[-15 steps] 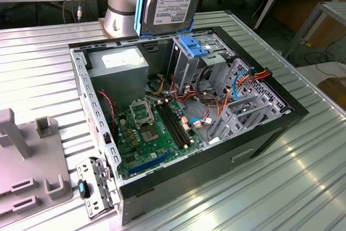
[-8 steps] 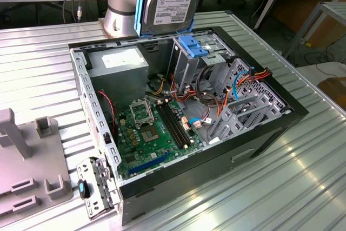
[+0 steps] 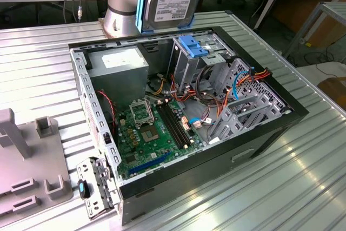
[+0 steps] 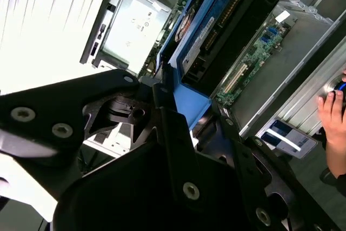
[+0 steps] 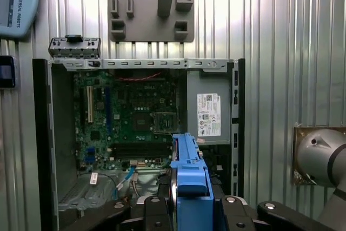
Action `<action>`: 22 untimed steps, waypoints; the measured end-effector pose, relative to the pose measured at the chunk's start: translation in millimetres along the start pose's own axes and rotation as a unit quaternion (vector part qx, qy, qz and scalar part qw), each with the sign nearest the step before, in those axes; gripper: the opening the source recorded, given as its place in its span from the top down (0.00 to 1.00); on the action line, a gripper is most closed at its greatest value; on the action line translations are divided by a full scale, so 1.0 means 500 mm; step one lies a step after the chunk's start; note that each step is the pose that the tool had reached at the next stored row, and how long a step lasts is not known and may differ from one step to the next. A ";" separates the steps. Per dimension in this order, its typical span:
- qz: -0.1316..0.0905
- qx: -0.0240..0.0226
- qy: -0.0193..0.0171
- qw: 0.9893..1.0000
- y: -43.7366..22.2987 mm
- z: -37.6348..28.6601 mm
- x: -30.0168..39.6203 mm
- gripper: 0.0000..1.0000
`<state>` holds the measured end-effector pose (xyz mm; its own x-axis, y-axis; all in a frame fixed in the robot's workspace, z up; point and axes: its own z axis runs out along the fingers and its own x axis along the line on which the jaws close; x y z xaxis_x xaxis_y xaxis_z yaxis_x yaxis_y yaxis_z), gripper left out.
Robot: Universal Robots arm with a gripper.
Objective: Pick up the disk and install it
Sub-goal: 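Insert the disk into the insertion slot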
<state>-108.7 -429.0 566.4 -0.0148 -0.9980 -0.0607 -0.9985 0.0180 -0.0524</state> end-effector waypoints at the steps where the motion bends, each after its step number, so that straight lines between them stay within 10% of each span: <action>1: 0.000 0.000 0.000 1.000 0.000 0.000 0.001 0.63; 16: 0.000 0.001 0.000 1.000 -0.001 -0.001 0.049 0.63; 22: -0.002 0.020 -0.006 1.000 0.000 -0.001 0.049 0.63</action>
<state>-109.2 -453.6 565.3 -0.0108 -0.9973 -0.0730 -0.9956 0.0176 -0.0925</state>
